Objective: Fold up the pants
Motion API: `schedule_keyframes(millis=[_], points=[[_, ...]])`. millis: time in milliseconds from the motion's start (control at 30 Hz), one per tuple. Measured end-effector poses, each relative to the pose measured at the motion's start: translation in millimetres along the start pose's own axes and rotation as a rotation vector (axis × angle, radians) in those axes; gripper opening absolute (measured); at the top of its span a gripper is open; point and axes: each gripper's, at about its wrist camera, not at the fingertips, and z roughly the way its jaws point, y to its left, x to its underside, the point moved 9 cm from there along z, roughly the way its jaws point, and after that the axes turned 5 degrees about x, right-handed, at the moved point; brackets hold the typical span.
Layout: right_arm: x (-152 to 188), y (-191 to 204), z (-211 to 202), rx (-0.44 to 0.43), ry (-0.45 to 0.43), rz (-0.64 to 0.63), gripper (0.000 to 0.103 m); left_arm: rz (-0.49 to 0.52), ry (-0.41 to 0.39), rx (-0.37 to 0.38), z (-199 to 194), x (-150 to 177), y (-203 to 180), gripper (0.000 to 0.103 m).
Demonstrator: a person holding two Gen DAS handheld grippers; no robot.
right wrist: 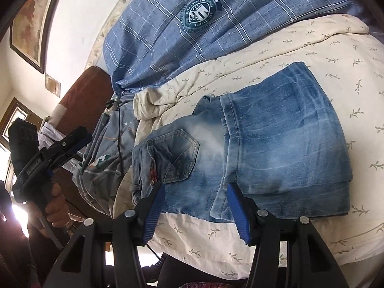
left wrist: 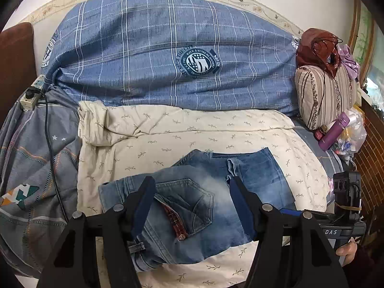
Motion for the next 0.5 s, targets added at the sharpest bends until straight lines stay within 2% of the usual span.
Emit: schedule_keyframes(millis=[500], points=[[-3.7,-1.5,1.5,-0.004,0.0,0.013,0.057,-0.016,0.009,0.012,6.3,4.6,1.5,0.065]])
